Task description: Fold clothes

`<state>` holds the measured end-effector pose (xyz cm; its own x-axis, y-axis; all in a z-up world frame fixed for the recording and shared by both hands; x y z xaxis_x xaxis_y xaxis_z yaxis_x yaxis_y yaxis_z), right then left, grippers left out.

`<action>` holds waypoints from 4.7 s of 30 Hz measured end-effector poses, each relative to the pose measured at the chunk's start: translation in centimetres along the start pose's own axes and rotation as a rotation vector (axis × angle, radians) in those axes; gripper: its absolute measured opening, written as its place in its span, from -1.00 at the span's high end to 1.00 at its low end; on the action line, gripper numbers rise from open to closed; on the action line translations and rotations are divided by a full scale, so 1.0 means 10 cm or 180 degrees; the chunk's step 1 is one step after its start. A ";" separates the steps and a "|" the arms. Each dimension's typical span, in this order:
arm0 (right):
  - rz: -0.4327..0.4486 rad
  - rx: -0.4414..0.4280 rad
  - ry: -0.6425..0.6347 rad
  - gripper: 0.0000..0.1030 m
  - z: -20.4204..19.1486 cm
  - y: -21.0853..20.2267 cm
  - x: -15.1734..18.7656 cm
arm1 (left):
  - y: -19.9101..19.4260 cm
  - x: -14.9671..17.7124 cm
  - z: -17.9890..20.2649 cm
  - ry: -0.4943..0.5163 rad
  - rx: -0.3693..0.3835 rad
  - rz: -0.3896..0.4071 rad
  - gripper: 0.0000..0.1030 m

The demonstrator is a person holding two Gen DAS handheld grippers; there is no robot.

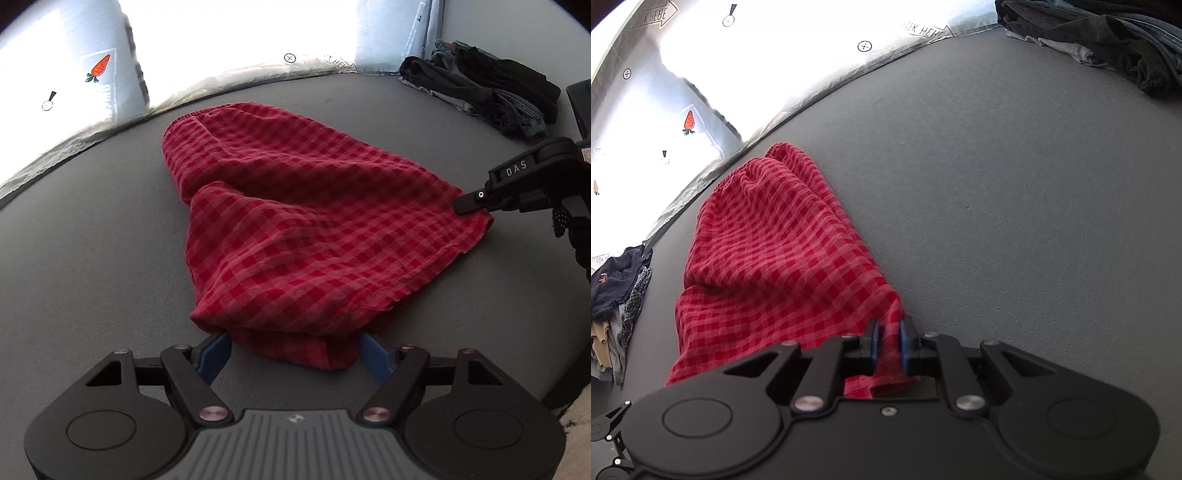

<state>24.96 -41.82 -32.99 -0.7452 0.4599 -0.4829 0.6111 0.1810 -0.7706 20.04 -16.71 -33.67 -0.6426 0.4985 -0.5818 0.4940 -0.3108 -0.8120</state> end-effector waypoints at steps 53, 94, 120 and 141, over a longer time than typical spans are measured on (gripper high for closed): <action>0.0060 0.0115 -0.0396 0.76 -0.08 -0.01 0.02 | -0.32 0.39 -0.47 -0.0450 -0.1333 0.0050 -0.71; -0.0293 -0.0722 -0.1300 0.29 -1.61 1.42 -1.79 | 0.95 -1.99 -1.95 -0.1779 0.0006 0.0612 -0.70; -0.0102 -0.0244 -0.1491 0.49 -1.45 1.53 -1.90 | 1.32 -2.20 -2.05 -0.1726 0.0010 0.0499 -0.16; -0.0254 0.0193 -0.1068 0.96 -0.43 0.18 -0.38 | 0.14 -0.35 -1.10 -0.2445 0.0033 -0.0207 0.81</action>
<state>30.07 -39.46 -30.74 -0.8423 0.1332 -0.5223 0.5380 0.1482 -0.8298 29.42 -9.93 -32.26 -0.8983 -0.1845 -0.3987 0.4382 -0.3097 -0.8439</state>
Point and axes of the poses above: each gripper's, at about its wrist camera, not at the fingertips, and y roughly the way its jaws point, z to its right, x to its underside, the point moved 8 cm from there along y, roughly the way its jaws point, and after that the axes turned 2 degrees about x, right-handed, at the moved point
